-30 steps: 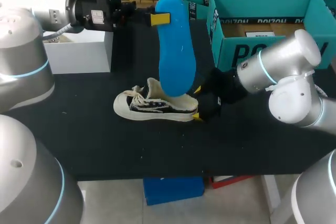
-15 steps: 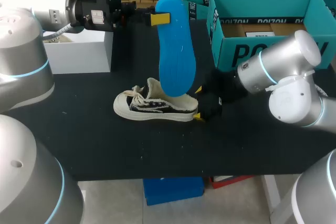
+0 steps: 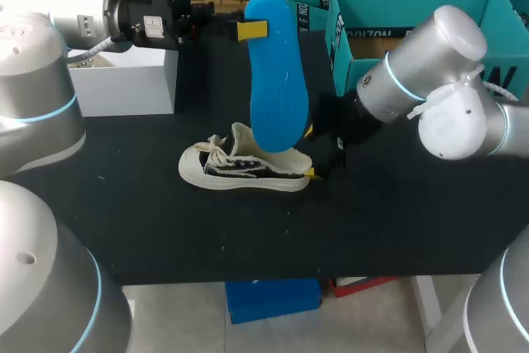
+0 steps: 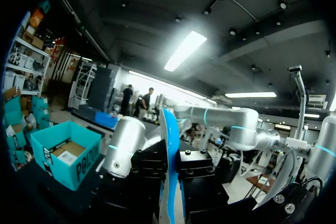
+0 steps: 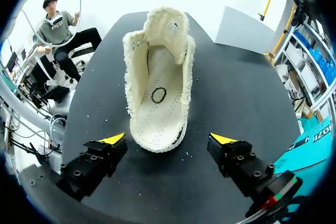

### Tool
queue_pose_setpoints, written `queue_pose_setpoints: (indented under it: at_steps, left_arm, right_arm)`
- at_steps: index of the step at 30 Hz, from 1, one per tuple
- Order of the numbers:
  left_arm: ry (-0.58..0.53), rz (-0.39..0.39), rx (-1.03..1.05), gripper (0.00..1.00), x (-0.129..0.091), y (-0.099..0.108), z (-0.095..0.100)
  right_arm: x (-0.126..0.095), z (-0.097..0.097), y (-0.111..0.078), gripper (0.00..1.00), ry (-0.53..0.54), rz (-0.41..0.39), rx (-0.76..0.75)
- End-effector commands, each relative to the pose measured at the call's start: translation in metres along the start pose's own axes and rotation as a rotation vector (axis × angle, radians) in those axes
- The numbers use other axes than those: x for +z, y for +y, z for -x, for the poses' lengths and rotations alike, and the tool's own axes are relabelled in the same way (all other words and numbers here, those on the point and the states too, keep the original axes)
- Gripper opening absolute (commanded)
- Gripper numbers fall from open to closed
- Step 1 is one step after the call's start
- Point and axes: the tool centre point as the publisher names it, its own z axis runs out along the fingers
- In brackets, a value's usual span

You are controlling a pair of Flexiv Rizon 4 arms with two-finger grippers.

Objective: Take the shoe out of the shoebox, open the shoe tongue, remove and reinsert the insole, then place the shoe into the shoebox

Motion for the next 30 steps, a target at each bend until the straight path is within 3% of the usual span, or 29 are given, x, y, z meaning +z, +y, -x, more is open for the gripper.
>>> queue_pose_setpoints:
  at_steps: [1, 12, 18, 19, 21, 22, 23, 24, 25, 26, 27, 29, 30]
  left_arm:
    - [-0.005, -0.003, 0.002, 0.00, 0.002, 0.001, -0.001]
    - [-0.005, -0.003, 0.002, 0.00, 0.002, 0.001, -0.001]
    - [-0.005, -0.003, 0.002, 0.00, 0.002, 0.001, -0.001]
    - [-0.005, -0.003, 0.002, 0.00, 0.002, 0.001, -0.001]
    - [-0.005, -0.003, 0.002, 0.00, 0.002, 0.001, -0.001]
    - [-0.005, -0.003, 0.002, 0.00, 0.002, 0.001, -0.001]
    - [-0.005, -0.003, 0.002, 0.00, 0.002, 0.001, -0.001]
    - [-0.005, -0.003, 0.002, 0.00, 0.002, 0.001, -0.001]
    - [-0.005, -0.003, 0.002, 0.00, 0.002, 0.001, -0.001]
    - [-0.005, -0.003, 0.002, 0.00, 0.002, 0.001, -0.001]
    - [-0.005, -0.003, 0.002, 0.00, 0.002, 0.001, -0.001]
    - [-0.005, -0.003, 0.002, 0.00, 0.002, 0.001, -0.001]
    - [-0.005, -0.003, 0.002, 0.00, 0.002, 0.001, -0.001]
  right_arm:
    - [0.000, 0.009, 0.011, 1.00, 0.019, -0.163, -0.010]
    - [-0.006, 0.021, 0.024, 1.00, 0.030, -0.295, -0.030]
    - [-0.002, 0.028, 0.030, 1.00, 0.038, -0.308, -0.035]
    - [-0.001, 0.029, 0.031, 0.92, 0.039, -0.308, -0.035]
    - [0.003, 0.032, 0.033, 0.90, 0.040, -0.306, -0.036]
    - [0.004, 0.034, 0.034, 0.82, 0.040, -0.304, -0.037]
    - [0.006, 0.036, 0.035, 0.50, 0.040, -0.301, -0.038]
    - [0.008, 0.037, 0.036, 0.50, 0.040, -0.299, -0.039]
    - [0.010, 0.039, 0.038, 0.67, 0.041, -0.298, -0.040]
    - [0.012, 0.040, 0.040, 0.69, 0.041, -0.298, -0.042]
    - [0.014, 0.041, 0.041, 0.67, 0.041, -0.297, -0.045]
    - [0.016, 0.043, 0.044, 0.54, 0.042, -0.298, -0.047]
    - [0.017, 0.044, 0.045, 0.54, 0.043, -0.298, -0.047]
